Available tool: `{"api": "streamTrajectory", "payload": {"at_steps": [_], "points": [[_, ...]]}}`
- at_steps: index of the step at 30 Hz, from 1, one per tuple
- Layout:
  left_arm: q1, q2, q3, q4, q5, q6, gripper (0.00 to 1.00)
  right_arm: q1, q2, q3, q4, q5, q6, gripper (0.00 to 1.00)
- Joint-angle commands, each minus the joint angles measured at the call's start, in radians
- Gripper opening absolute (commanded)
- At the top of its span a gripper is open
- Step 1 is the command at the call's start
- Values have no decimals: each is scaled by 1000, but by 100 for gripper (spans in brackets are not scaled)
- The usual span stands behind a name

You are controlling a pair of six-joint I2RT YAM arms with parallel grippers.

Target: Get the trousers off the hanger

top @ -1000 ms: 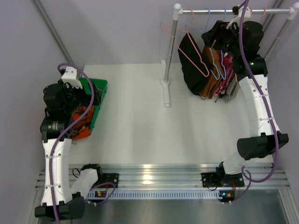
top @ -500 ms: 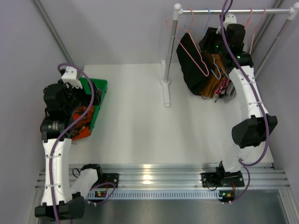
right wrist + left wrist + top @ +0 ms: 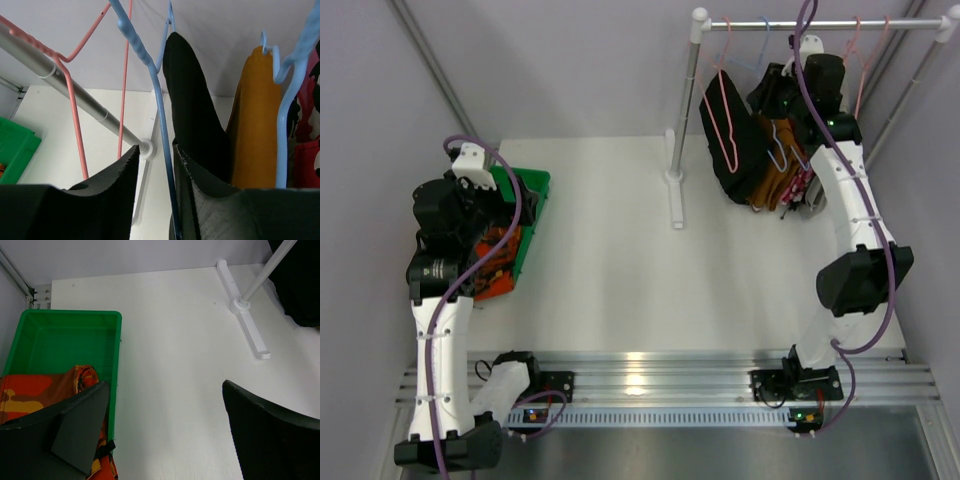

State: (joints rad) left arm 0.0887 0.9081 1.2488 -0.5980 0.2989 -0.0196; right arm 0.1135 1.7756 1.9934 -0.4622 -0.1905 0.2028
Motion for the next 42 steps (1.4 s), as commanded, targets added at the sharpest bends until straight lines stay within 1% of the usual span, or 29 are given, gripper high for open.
{"api": "streamTrajectory", "payload": {"at_steps": [1, 7, 10, 13, 16, 17, 19, 23, 26, 27, 28, 29, 31, 32, 37, 42], "points": [[-4, 0, 18, 27, 8, 6, 99, -21, 10, -1, 11, -63, 36, 32], [-4, -2, 14, 20, 9, 7, 99, -21, 44, 45, -32, -46, 47, 31], [-4, -3, 6, 23, 14, 3, 99, -21, 42, 39, -35, -55, 49, 28], [-4, -2, 3, 23, 14, 3, 99, -21, 42, 38, -41, -98, 67, 22], [-4, 0, 3, 23, 14, 3, 99, -21, 36, 38, -36, -133, 87, 10], [-4, -2, 3, 23, 14, 3, 99, -21, 33, 38, -36, -138, 90, 5], [-4, -3, 3, 23, 14, 4, 99, -26, 21, 39, -27, -167, 109, 0], [-4, -8, 3, 17, 14, 1, 99, -58, -2, 44, 26, -256, 193, 0], [-4, -12, 6, 14, 14, -3, 99, -84, -21, 47, 92, -338, 302, 0], [-4, -14, 9, 12, 13, -5, 99, -96, -33, 41, 138, -355, 343, 0], [-4, -15, 9, 12, 11, -8, 99, -101, -39, 36, 167, -372, 343, 0], [-4, -17, 9, 10, 12, -9, 99, -104, -45, 33, 190, -385, 377, 0], [-4, -18, 15, 7, 11, -13, 99, -104, -59, 42, 224, -400, 402, 0], [-4, -20, 17, 1, 8, -13, 99, -138, -62, 47, 227, -402, 414, 0], [-4, -26, 27, -8, 2, -13, 99, -146, -116, 39, 244, -425, 431, 0], [-4, -23, 40, -8, -1, -20, 99, -149, -188, 27, 218, -458, 428, 0]]}}
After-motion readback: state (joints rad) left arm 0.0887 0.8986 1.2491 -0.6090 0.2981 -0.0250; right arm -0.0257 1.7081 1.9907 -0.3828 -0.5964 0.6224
